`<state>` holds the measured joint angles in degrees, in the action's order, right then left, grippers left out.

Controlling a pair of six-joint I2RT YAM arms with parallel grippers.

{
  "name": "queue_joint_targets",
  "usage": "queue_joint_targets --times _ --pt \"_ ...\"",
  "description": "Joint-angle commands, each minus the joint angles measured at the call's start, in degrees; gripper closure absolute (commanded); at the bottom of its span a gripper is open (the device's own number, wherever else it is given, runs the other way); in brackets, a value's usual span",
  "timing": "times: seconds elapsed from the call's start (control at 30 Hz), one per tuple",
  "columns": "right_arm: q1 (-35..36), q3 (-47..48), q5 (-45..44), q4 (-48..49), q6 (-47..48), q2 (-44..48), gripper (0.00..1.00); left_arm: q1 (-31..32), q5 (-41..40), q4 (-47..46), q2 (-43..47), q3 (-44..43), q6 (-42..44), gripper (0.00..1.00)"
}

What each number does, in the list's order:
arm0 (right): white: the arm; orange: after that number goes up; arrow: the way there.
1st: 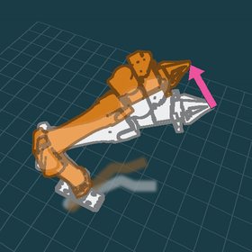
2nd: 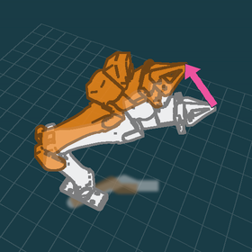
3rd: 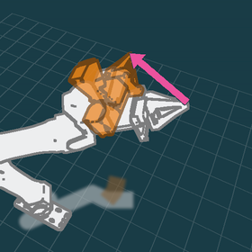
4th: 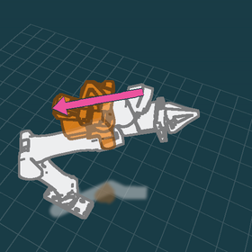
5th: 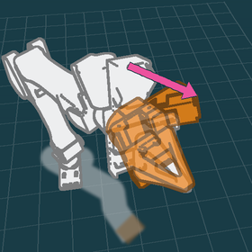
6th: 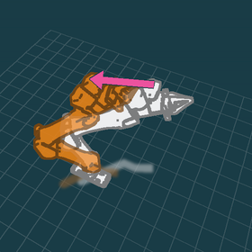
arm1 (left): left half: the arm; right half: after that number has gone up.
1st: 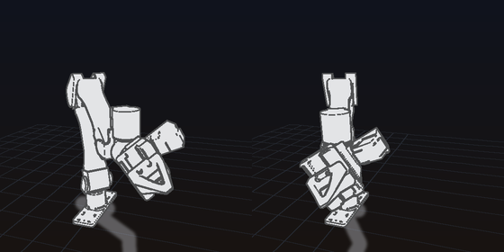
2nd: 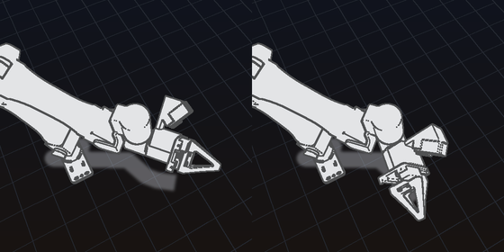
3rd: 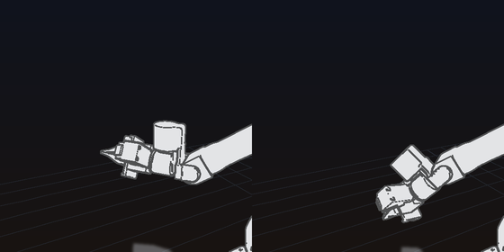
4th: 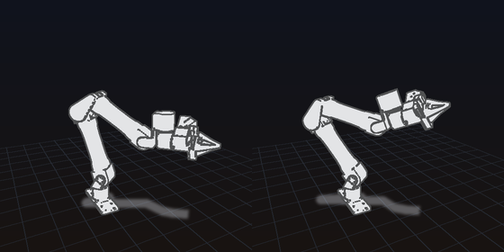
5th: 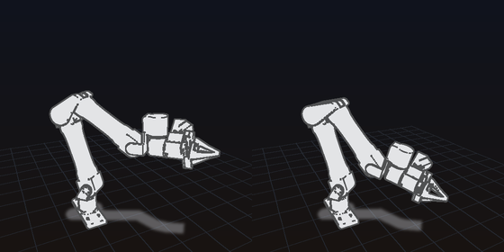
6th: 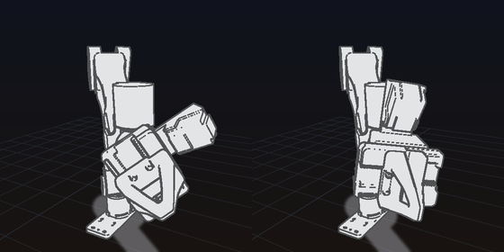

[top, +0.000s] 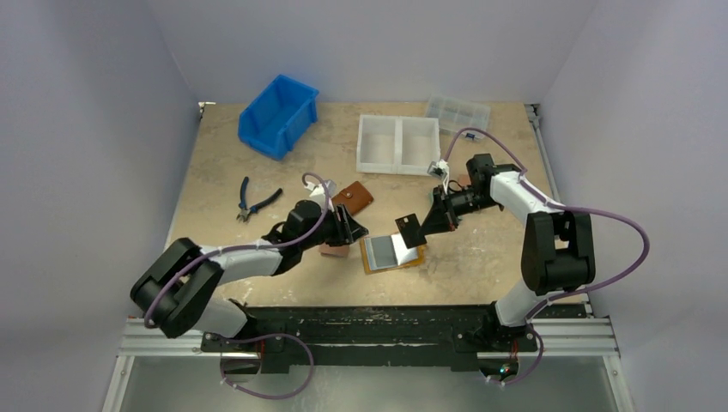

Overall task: Take the credit cards out of the card holder
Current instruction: Remove the credit card from the card holder, then place the credit card in the storage box.

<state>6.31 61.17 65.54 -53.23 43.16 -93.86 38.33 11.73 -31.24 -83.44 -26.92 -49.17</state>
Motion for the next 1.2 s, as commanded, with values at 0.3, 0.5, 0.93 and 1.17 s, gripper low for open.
queue_joint_targets --times 0.3,0.5,0.93,1.17 --pt "-0.4 2.1 4.2 -3.1 4.8 4.9 1.0 -0.1 -7.6 9.8 23.6 -0.3 5.9 0.01" --pt "-0.4 2.5 4.8 -5.7 7.1 4.8 1.0 -0.3 8.2 -7.6 17.1 0.0 -1.3 0.05" --pt "-0.4 1.7 9.2 -4.6 4.6 4.7 1.0 7.8 11.4 -19.4 -1.7 -7.2 -2.6 0.21" --pt "-0.4 1.9 10.2 -4.6 4.5 4.0 1.0 8.5 12.7 -22.9 -7.7 -9.6 -4.3 0.37"
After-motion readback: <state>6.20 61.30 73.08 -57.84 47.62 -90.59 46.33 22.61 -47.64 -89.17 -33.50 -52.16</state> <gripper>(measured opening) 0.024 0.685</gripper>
